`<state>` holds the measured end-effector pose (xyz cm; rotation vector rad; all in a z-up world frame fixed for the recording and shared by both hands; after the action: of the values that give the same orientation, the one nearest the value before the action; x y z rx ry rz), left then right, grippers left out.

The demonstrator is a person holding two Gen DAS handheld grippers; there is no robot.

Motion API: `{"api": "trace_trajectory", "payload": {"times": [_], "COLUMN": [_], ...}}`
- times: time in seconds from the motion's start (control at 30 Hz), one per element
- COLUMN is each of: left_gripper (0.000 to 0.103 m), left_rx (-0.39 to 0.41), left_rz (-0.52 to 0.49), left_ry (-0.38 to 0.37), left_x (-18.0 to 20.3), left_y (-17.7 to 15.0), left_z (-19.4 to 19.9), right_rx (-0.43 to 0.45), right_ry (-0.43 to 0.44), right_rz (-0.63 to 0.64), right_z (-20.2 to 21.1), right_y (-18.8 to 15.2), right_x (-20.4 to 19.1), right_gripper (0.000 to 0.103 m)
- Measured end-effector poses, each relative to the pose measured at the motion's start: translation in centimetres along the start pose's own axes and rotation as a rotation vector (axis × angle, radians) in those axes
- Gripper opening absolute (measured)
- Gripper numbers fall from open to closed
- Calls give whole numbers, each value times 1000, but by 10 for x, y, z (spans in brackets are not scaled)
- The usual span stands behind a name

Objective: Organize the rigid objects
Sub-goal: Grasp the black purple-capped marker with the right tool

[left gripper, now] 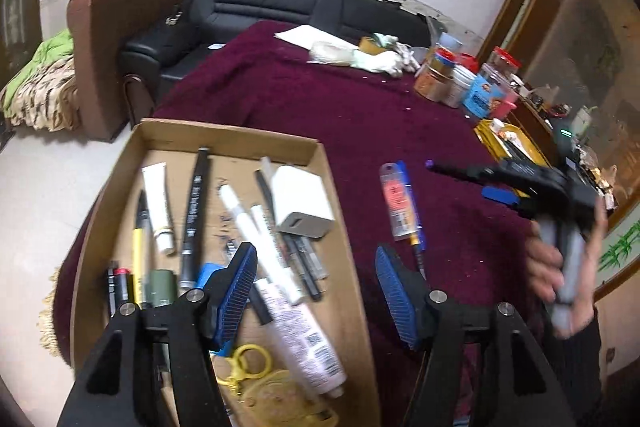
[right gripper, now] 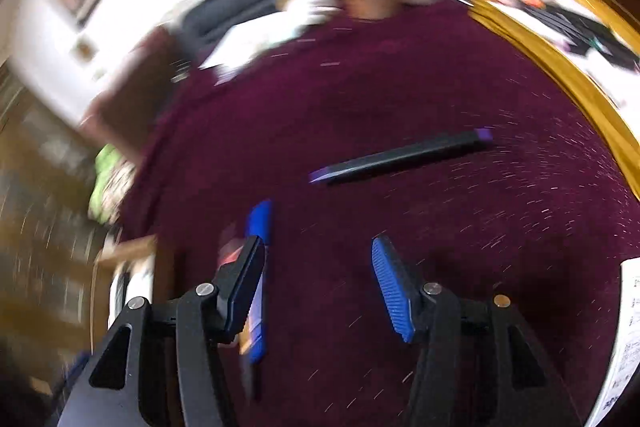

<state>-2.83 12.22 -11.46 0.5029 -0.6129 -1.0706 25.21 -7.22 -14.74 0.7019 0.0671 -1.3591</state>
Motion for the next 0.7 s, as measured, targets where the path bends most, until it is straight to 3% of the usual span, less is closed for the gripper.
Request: {"api": "trace_trajectory", "payload": {"times": [0.2,0.37,0.53,0.6,0.63,0.7], "left_gripper": [65,65,65,65,65,65], "left_rx": [-15,-10,-26,-21,-20,-25], "left_rz": [-19,-31,-26,-29,-26,-18], "left_ry": [20,20,7,12,11,-2], "left_x": [3,2,2,3,2,3], "left_y": [-8,-12,-14,-13,-13,-11], "left_z": [-1,3,1,2,2,1], "right_rx": [23,15,58,65,62,35], "right_ry": [-173,-326,-476,-486,-486,-433], "right_rz": [-127,-254,-142,-92,-76,-49], "right_z": [-38,-65,-81,-85,-83,-77], "right_y": [44,57,58,58,57,46], "right_x": [19,34,17,12,10,11], "right_gripper": [55,56,57,44,32,23]}}
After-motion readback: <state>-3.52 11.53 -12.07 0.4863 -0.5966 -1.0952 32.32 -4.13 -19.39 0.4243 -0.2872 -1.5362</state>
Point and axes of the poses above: each gripper's, at about its wrist camera, not at the fingertips, and z roughly against the way its jaws point, x to its right, y to its top, the point moved 5 cm from there along -z, roughly the way its jaws point, and after that the axes turned 6 degrees about -z, right-handed, at the moved point
